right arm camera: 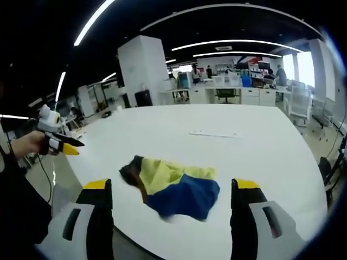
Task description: Fold the garment on the visible template until the final outline fits inside the template.
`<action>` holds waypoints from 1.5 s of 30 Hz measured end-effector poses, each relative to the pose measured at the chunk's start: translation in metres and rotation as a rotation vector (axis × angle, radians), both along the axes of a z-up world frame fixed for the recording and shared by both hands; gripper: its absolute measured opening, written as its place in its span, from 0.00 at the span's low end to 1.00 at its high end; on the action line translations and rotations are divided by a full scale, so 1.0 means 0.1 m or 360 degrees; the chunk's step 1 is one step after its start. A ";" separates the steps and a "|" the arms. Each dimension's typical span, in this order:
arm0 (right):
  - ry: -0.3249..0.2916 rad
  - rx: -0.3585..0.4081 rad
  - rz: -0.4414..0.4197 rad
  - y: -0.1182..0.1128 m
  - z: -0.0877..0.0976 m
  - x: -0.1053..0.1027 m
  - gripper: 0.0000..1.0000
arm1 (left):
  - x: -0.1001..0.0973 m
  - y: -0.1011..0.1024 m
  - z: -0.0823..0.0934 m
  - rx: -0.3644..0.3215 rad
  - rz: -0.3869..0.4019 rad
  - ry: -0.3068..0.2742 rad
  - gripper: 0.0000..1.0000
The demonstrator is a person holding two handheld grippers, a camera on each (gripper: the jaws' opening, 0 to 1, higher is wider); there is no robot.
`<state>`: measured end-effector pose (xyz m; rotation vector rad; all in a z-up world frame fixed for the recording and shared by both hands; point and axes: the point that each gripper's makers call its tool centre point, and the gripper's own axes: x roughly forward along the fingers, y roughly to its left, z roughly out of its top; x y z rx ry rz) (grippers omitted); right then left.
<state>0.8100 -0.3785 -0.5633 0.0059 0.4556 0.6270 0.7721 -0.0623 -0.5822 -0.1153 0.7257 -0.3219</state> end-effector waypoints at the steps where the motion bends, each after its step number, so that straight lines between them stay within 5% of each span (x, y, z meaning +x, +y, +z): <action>1: 0.0003 0.0000 0.0003 0.01 -0.02 0.01 0.89 | 0.01 -0.01 0.00 -0.0001 -0.0012 -0.0005 0.91; 16: 0.0006 -0.0046 0.0152 0.25 -0.16 0.02 0.76 | 0.12 -0.17 -0.11 0.0032 -0.0167 0.0001 0.81; 45: 0.0058 -0.0271 0.0623 0.93 -0.82 -0.08 0.50 | 0.55 -0.41 -0.59 0.0167 -0.0523 0.0020 0.55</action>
